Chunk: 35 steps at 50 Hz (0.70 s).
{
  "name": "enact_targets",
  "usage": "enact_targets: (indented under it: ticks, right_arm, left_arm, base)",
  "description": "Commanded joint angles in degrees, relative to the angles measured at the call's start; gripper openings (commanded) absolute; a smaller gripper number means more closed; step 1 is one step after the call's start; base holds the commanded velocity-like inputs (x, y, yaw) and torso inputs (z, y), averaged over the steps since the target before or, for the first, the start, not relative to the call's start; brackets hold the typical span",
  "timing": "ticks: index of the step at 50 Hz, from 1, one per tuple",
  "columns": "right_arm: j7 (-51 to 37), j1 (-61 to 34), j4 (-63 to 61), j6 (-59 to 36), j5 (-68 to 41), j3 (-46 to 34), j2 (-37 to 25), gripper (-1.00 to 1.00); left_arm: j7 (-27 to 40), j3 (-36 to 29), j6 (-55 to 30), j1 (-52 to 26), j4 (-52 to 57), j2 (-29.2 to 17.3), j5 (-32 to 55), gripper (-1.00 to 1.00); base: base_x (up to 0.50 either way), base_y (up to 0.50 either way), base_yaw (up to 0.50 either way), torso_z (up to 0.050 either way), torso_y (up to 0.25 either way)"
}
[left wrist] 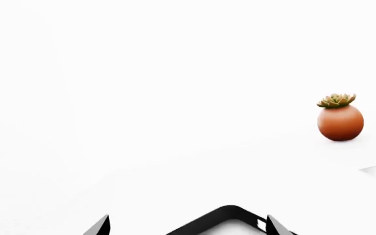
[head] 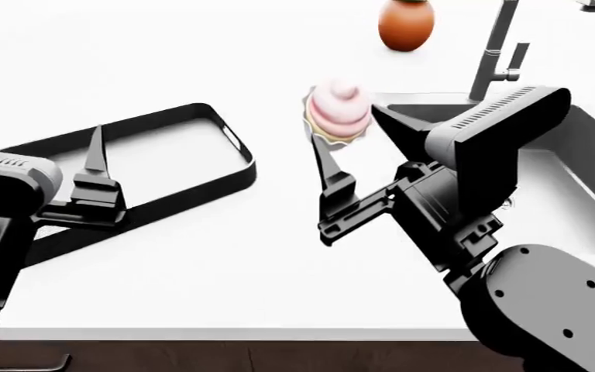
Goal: Move the dessert items from the plate to the tray.
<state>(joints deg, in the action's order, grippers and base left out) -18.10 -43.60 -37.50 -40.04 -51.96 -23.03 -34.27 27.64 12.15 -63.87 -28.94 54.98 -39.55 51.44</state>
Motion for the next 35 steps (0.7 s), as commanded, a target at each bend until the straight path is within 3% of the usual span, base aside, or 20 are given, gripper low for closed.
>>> enact_targets:
  ticks: [1,35]
  right_arm:
    - [1.9,1.3,0.5,1.6,2.6,-0.2,0.1,-1.0]
    - [2.3,-0.6,0.2,0.5,1.7,-1.7,0.4,-1.0]
  left_arm:
    - [0.6,-1.3,-0.2,-0.5,-0.7,-0.1,0.5,1.0]
    - [3.4,0.5,-2.3,-2.8,0.0,-2.4,6.6,1.0]
  base:
    - [0.0,0.5,0.0,0.0,0.0]
    - [0.0,0.5,0.0,0.0,0.0]
